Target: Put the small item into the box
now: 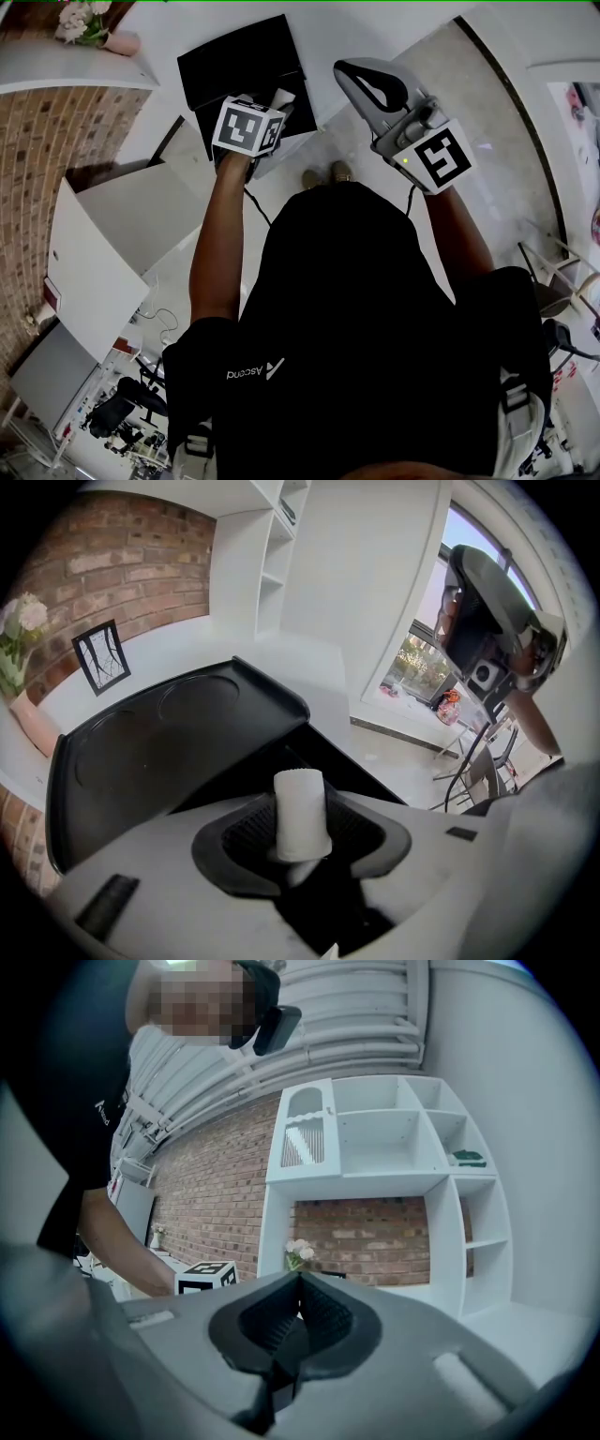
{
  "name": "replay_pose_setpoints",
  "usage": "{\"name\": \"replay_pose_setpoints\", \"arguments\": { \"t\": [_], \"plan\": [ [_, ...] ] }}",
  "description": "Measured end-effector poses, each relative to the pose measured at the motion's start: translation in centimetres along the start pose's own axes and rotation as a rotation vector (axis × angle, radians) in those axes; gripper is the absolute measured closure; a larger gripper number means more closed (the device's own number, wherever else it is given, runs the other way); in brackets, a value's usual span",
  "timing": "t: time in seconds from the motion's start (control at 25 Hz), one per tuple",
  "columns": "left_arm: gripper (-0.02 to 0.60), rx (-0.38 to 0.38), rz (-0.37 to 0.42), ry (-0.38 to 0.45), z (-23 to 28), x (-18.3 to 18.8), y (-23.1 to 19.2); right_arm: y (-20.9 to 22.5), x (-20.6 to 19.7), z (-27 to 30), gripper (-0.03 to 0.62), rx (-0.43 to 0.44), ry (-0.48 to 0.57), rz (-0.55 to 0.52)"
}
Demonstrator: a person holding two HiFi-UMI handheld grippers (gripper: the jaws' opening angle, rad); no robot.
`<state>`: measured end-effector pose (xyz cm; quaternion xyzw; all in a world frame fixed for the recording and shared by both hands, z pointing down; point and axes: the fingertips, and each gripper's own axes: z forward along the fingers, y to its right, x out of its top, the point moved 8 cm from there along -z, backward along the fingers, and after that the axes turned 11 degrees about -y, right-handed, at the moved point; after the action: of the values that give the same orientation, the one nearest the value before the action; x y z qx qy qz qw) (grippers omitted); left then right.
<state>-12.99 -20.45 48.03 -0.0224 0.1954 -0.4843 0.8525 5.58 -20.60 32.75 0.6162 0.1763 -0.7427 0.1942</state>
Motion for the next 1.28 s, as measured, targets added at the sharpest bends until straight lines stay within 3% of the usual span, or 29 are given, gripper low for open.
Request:
{"name": "replay_pose_setpoints", "arguments": {
  "t": [0.32, 0.64, 1.28],
  "plan": [
    [0.416, -0.007, 0.008, -0.062, 1.2, 0.1, -0.3, 0.1, -0.2, -0.1, 0.592, -0.014, 0.001, 0.004],
    [0.411, -0.016, 0.009, -0.063, 1.6, 0.6, -0.7, 0.7, -0.6, -0.2, 0.592, -0.035, -0.006, 0.019],
    [0.374, 0.026, 0.006, 0.029, -0.6, 0.6, -0.4, 0.7, -0.9, -0.2, 0.592, -0.030, -0.021, 0.022]
  ]
}}
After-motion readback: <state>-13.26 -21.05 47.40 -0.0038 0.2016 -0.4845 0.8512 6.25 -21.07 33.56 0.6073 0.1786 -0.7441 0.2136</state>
